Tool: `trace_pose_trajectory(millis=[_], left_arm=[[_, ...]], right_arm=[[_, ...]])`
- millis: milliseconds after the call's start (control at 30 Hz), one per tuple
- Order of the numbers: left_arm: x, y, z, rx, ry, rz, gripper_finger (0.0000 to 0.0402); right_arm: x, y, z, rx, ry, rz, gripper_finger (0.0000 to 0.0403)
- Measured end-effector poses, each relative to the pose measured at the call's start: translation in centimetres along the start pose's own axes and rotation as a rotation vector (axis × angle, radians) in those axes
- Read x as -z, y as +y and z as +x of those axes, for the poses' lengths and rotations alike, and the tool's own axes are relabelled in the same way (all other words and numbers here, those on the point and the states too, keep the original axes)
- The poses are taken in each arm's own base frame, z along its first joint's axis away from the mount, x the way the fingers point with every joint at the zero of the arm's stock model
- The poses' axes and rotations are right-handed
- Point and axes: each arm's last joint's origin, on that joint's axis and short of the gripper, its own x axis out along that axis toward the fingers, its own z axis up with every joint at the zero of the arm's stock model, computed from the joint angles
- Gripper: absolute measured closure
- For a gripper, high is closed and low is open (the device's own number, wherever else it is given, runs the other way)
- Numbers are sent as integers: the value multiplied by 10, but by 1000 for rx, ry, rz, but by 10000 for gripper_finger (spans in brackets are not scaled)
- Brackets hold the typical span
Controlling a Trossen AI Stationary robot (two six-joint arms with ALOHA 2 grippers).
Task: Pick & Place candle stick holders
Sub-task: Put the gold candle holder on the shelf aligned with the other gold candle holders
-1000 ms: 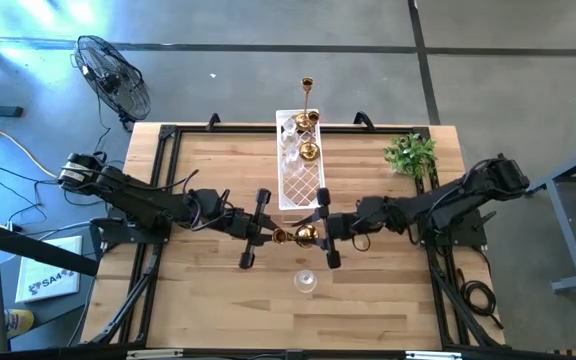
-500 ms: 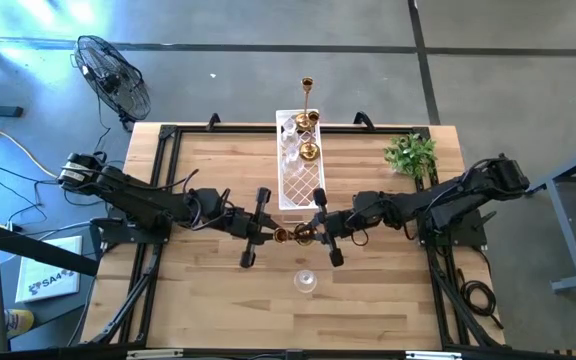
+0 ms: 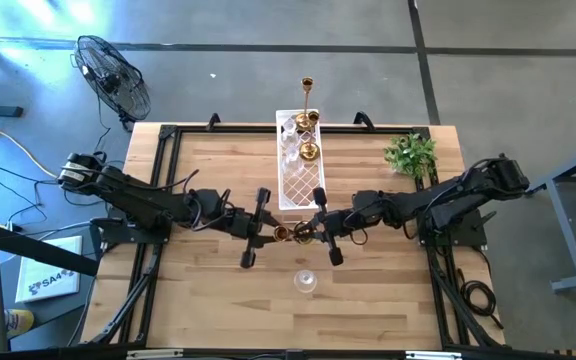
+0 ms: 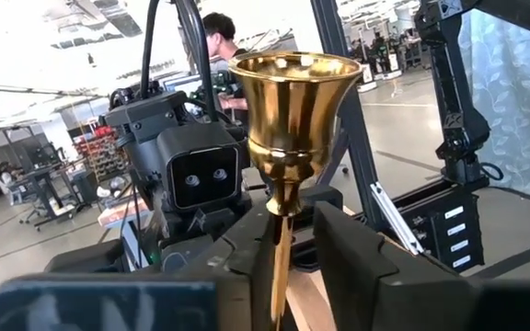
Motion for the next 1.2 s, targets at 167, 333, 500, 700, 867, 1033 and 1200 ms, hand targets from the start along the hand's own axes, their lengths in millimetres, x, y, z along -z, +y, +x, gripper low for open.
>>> trace_pose_trajectory(millis=[167,333,500,700,867,1033,1200], left_arm=[[5,0,0,-27,72,-21,304],[14,0,-2,-90,180,-48,301],[19,-1,-3,-121,241,-41,300],[24,-6,-9,-93,358,-27,300],[23,-15,-16,-91,438,-34,299],[21,-24,-19,-58,458,-54,299],[23,-30,-21,-33,488,-51,299]], right_arm=[[3,0,0,2,27,2,395],[3,0,0,5,32,2,395],[-1,-1,-5,35,48,2,395],[-16,-3,-27,69,98,6,395],[-33,-6,-49,108,89,4,393],[-48,-15,-71,141,56,2,394],[-61,-30,-94,144,-15,17,395]])
